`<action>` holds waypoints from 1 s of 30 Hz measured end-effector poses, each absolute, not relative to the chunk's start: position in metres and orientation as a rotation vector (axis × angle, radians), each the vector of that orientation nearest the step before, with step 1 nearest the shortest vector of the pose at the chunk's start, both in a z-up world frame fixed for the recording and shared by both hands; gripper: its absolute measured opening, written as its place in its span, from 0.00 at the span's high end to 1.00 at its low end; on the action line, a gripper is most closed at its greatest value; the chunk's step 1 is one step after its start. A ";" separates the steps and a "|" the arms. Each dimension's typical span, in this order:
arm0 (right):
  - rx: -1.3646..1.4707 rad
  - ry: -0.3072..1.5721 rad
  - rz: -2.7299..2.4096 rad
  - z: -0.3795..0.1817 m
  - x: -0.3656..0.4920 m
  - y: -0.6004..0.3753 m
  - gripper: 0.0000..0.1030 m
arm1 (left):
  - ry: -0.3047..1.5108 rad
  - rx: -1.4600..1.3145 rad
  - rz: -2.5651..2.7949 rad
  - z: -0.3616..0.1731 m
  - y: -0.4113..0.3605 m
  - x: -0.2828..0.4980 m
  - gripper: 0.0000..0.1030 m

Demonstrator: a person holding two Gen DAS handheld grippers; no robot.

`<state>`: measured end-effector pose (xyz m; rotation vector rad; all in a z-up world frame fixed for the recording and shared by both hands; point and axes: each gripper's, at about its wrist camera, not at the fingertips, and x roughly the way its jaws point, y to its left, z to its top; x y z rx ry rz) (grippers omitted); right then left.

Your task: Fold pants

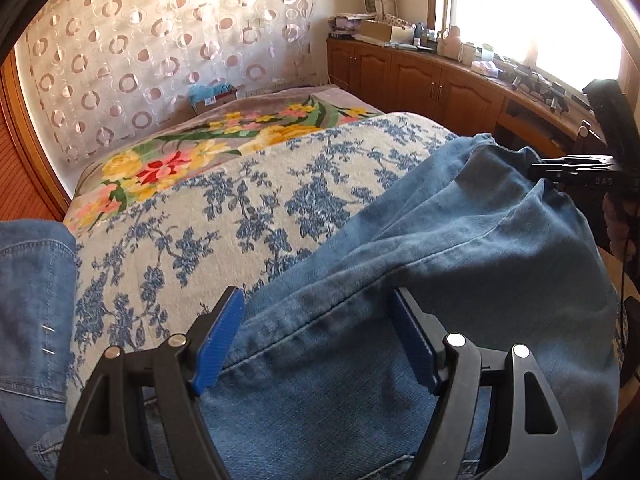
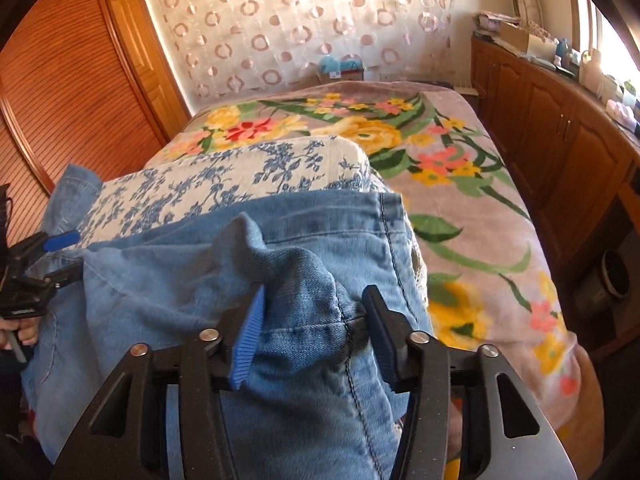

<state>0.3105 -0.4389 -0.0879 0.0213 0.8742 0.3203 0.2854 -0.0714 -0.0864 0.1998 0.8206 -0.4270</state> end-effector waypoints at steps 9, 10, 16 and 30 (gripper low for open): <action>0.008 0.783 0.312 -0.063 0.280 -0.441 0.91 | 0.826 0.200 -0.443 -0.093 -0.073 0.281 0.28; 0.008 0.760 0.304 -0.059 0.276 -0.441 0.91 | 0.825 0.196 -0.445 -0.092 -0.073 0.281 0.28; 0.016 0.680 0.238 -0.042 0.267 -0.445 0.92 | 0.814 0.180 -0.464 -0.089 -0.069 0.279 0.34; 0.064 0.832 0.232 -0.071 0.278 -0.460 0.70 | 0.754 0.130 -0.540 -0.066 -0.061 0.259 0.89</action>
